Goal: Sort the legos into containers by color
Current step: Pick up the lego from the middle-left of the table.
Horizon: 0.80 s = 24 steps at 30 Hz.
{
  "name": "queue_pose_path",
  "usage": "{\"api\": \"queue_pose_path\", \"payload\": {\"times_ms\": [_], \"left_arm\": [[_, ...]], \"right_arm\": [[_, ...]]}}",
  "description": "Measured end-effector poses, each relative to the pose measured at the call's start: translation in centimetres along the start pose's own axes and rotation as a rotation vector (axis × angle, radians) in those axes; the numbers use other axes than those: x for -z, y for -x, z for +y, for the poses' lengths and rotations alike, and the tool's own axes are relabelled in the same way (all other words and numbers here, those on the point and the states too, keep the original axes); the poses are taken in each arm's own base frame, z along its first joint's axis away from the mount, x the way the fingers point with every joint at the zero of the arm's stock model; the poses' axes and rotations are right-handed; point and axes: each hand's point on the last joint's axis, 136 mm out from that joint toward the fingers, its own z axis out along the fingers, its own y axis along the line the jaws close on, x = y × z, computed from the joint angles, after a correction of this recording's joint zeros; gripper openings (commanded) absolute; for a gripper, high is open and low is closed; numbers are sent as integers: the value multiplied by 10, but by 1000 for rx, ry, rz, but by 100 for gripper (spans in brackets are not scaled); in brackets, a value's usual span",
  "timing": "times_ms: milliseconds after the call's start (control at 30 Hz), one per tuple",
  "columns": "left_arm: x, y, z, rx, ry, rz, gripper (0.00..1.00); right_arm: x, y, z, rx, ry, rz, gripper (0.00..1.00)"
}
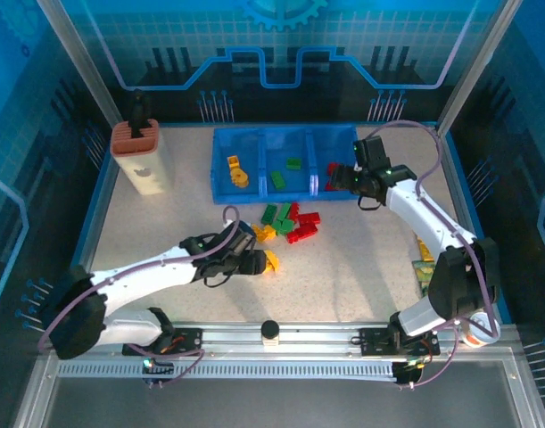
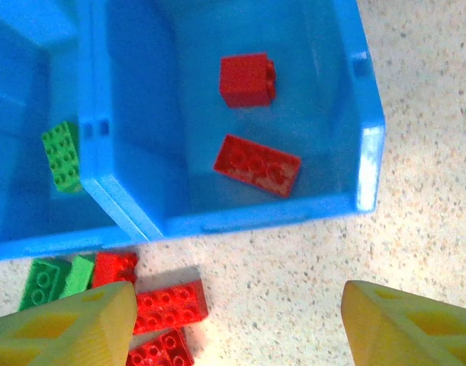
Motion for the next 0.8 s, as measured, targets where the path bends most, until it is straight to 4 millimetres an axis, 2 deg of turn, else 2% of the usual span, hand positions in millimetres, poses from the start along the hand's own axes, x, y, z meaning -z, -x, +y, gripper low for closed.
{"api": "queue_pose_path", "payload": {"times_ms": [167,300,600,800], "left_arm": [[-18,-1,-14,-13,14,57,67],[-31,-5,-14,-2,41,92,64],[-46,-14,-7,2,85,136,54],[-54,-13,-8,7,101,144,38]], "right_arm": [[-13,-33,-15,-11,-23,53,72],[-20,-52,-21,-22,-27,85,72],[-22,-68,-28,-43,-19,85,72],[-22,-78,-32,-53,-22,95,72]]}}
